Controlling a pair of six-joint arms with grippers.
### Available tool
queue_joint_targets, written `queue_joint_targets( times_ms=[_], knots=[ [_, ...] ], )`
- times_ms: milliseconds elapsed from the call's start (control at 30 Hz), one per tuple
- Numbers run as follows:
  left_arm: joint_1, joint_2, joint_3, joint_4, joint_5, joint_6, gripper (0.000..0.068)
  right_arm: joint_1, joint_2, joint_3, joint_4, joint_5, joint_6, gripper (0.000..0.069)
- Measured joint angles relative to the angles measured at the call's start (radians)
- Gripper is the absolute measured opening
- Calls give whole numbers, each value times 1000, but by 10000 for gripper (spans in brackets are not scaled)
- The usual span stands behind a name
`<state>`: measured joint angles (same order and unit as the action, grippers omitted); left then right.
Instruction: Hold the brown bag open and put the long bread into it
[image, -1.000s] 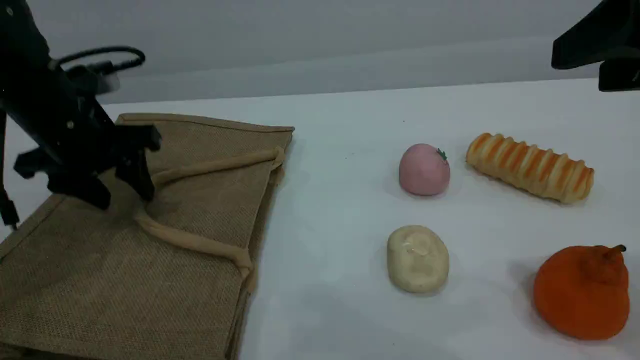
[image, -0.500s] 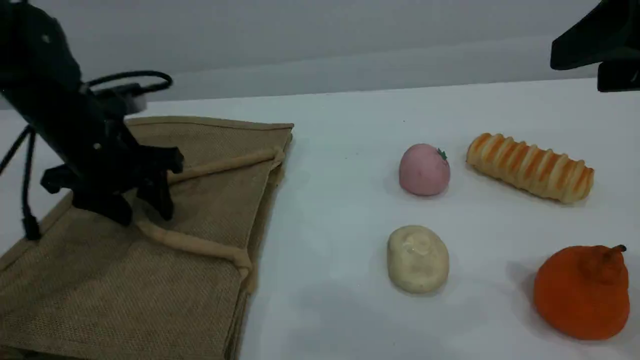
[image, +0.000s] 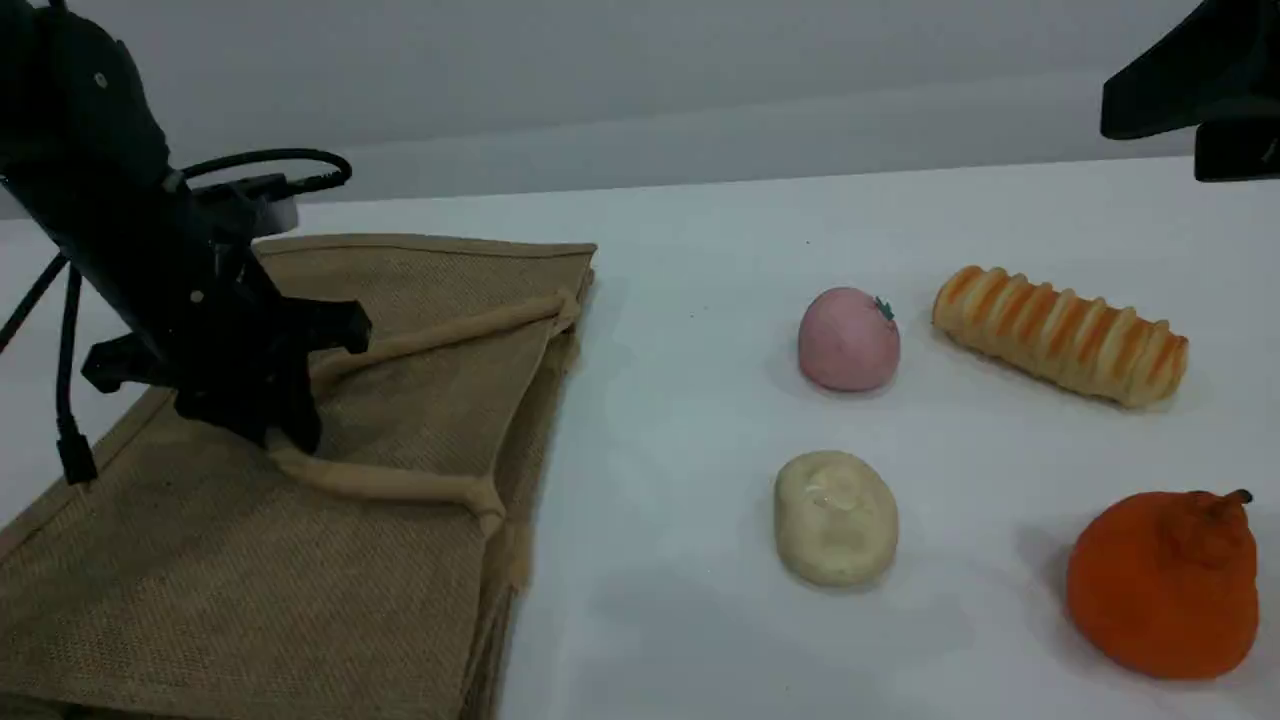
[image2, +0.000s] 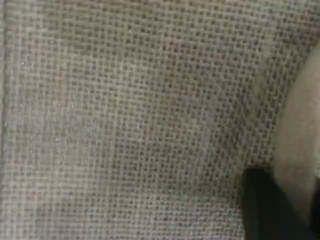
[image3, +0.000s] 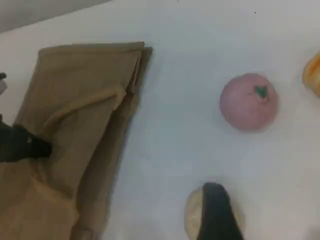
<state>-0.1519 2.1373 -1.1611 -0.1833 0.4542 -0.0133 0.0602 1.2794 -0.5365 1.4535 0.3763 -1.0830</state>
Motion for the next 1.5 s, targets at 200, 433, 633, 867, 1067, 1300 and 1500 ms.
queue_joint_targets(
  times_ms=[200,433,633,867,1067,1300,1500],
  knots=[
    [0,-90,-30,-1,113,28,77,0,0,0,2,-3,-11,384],
    [0,-291,-174,-44,326,164,77,0,0,0,92,-74,-70,384],
    [0,-453,-362,-173,531,329,77,0,48,0,232,-111,-208,384],
    [0,-486,-559,-183,735,449,77,0,189,-52,291,-72,-422,384],
    [0,-486,-587,-183,771,577,77,0,325,-158,293,-130,-465,384],
    [0,-486,-587,-190,769,640,77,0,483,-278,294,-288,-489,384],
    [0,-486,-587,-272,768,691,77,0,615,-372,294,-315,-489,384]
  ],
)
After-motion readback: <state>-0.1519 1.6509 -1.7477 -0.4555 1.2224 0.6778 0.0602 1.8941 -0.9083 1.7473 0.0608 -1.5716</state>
